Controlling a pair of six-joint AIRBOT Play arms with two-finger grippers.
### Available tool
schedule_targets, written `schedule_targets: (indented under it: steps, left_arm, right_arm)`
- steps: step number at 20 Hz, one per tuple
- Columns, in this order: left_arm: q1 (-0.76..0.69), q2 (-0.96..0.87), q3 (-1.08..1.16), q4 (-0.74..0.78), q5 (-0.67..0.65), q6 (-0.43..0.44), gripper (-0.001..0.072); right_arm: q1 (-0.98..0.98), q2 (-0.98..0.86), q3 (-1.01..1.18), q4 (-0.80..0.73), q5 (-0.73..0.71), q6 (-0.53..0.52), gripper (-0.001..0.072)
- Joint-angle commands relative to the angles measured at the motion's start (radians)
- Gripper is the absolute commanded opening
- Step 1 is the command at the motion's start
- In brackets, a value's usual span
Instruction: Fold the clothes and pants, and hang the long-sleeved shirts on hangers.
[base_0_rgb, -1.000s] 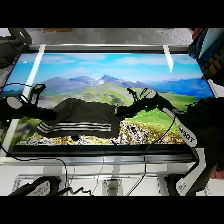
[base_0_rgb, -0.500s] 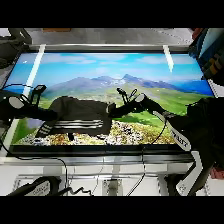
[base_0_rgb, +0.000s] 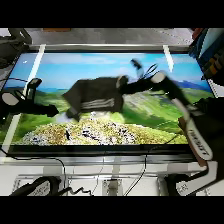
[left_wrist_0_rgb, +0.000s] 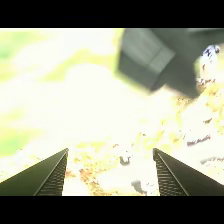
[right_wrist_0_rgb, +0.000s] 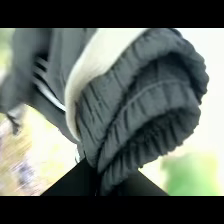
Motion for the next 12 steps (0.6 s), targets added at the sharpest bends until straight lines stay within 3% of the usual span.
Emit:
schedule_targets:
  steps: [1, 6, 8, 12]
  left_arm:
    - [0.001, 0.063, 0.029, 0.0, 0.002, 0.0, 0.0599]
    - [0.0, 0.119, 0.029, 0.0, 0.0, -0.008, 0.0598]
    - [0.0, 0.129, 0.029, 0.0, -0.013, -0.071, 0.0598]
    - [0.0, 0.139, 0.029, 0.0, -0.018, -0.102, 0.0598]
  right_arm:
    - [-0.171, 0.179, 0.083, -0.22, 0.087, 0.181, 0.0018]
    - [-0.496, 0.459, 0.18, -0.341, 0.114, 0.441, 0.0018]
    - [-0.632, 0.553, 0.213, -0.382, 0.176, 0.529, 0.0018]
    - [-0.842, 0.697, 0.22, -0.523, 0.318, 0.542, 0.0018]
